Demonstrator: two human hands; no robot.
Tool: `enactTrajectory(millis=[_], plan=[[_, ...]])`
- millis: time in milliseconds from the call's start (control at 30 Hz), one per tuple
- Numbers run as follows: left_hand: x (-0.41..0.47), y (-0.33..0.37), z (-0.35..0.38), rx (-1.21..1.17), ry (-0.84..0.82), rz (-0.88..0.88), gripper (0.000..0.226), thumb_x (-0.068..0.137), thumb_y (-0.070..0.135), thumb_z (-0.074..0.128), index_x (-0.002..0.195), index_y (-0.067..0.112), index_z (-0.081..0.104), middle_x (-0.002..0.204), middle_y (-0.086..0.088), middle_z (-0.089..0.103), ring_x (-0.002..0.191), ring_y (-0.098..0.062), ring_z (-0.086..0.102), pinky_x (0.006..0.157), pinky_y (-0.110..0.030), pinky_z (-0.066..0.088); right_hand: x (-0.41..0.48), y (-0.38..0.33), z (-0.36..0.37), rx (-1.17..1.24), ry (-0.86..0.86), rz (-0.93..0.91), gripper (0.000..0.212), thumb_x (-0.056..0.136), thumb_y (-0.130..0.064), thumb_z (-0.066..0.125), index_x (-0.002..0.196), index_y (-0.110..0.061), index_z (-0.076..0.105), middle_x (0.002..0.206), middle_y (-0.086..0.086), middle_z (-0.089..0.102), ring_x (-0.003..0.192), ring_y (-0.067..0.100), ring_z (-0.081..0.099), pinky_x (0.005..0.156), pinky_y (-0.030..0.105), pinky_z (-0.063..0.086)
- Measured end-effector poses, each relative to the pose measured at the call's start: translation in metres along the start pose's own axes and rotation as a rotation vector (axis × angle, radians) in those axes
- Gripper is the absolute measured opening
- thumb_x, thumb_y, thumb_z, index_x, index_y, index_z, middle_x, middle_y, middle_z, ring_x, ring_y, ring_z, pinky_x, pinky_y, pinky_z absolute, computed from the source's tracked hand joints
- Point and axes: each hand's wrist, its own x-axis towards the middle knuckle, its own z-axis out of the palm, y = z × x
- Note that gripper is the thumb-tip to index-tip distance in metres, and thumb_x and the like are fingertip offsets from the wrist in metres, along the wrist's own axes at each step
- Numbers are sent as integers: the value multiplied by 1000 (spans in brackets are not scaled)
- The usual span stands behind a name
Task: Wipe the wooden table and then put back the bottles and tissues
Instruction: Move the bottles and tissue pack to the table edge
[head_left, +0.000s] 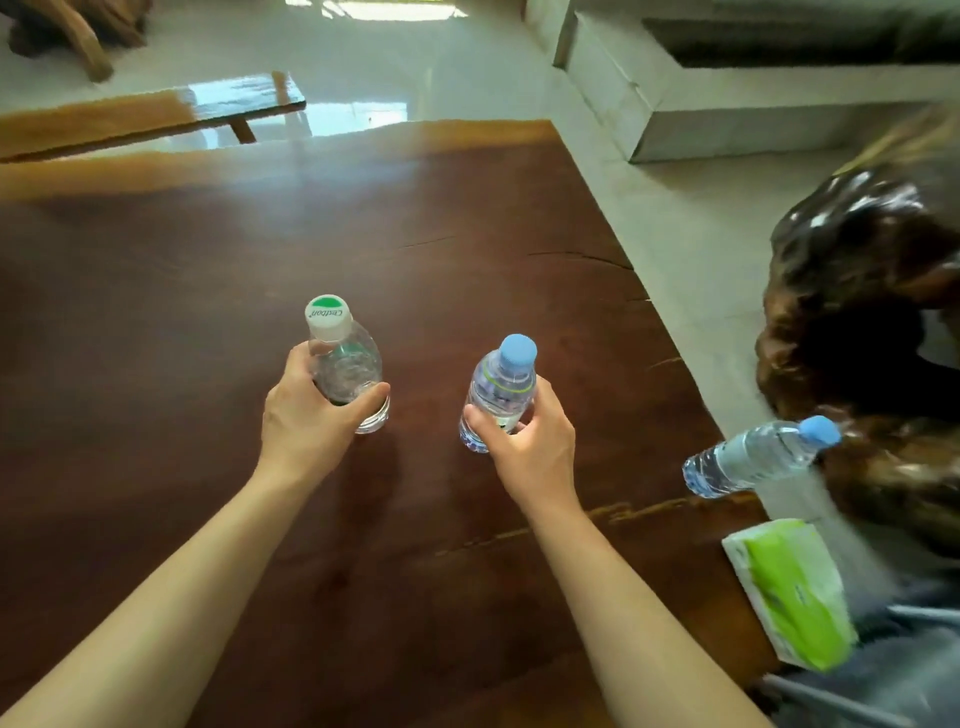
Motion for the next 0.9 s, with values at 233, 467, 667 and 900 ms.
enactTrajectory(millis=[233,467,667,900], plan=[[16,61,100,-26,-223,100,64,69,37,88,117,33,46,97,25,60,96,-13,65,85,-31,50,32,52,-74,14,207,115,54,79,-51,79,124,-36,54,116,-15,64,106,7,64,93,27,58],[42,124,207,-28,-381,208,64,68,39,88,118,32,48,107,17,64,97,-9,65,74,-16,44,73,99,-116,114,444,235,51,79,-43,82,122,-32,57,119,-12,63,111,6,63,97,30,56],[57,164,287,-24,-500,281,63,69,37,87,117,32,46,109,19,61,95,-5,63,72,-11,42,100,130,-126,134,611,338,53,79,-38,82,126,-26,59,113,-15,62,113,10,62,100,38,54],[60,175,342,7,-604,309,64,68,38,86,119,32,47,108,16,66,95,0,64,74,-13,45,114,142,-115,134,671,362,57,80,-33,83,130,-22,58,114,-20,54,113,1,52,99,14,38]])
